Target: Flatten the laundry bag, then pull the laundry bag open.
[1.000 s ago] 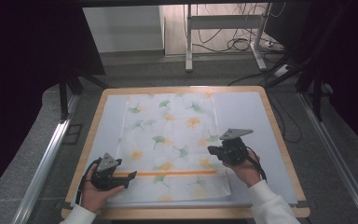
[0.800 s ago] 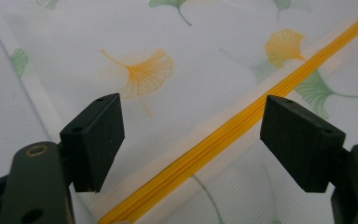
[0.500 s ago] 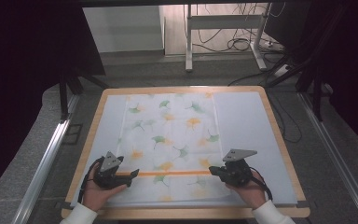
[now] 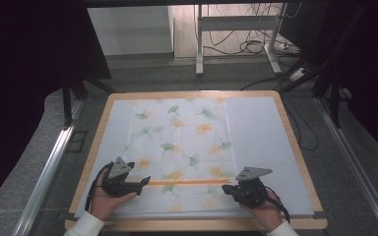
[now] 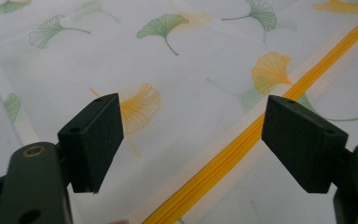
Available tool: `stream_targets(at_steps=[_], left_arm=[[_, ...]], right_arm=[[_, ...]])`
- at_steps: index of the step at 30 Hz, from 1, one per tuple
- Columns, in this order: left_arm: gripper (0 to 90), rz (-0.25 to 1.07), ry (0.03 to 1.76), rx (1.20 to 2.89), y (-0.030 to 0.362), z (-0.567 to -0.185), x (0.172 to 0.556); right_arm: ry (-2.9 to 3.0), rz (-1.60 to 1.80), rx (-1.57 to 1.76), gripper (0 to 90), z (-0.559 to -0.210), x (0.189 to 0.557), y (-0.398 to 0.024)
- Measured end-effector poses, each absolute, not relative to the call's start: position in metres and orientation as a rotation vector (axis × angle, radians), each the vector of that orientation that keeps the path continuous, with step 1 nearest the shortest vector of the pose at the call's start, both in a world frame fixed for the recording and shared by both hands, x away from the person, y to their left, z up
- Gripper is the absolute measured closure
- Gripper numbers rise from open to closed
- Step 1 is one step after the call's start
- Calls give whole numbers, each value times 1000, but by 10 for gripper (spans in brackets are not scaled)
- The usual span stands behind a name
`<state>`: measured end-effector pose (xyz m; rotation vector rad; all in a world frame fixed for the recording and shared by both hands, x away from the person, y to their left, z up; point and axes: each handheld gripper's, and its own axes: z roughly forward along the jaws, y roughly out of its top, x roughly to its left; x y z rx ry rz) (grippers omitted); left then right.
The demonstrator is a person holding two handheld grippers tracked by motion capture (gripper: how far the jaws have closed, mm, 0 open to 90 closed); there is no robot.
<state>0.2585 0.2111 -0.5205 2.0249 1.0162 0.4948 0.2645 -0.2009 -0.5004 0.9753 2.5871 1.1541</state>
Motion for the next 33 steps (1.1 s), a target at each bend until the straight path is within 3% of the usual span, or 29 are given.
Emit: stream_targets(at_steps=[24,33], left_arm=[[226,465,836,2026,140,-500,275],[240,349,805,2050,105,-497,283]], right_arm=[[2584,1088,1014,881,-508,252,-217],[2568,1092,1032,879,-507,251,-227]])
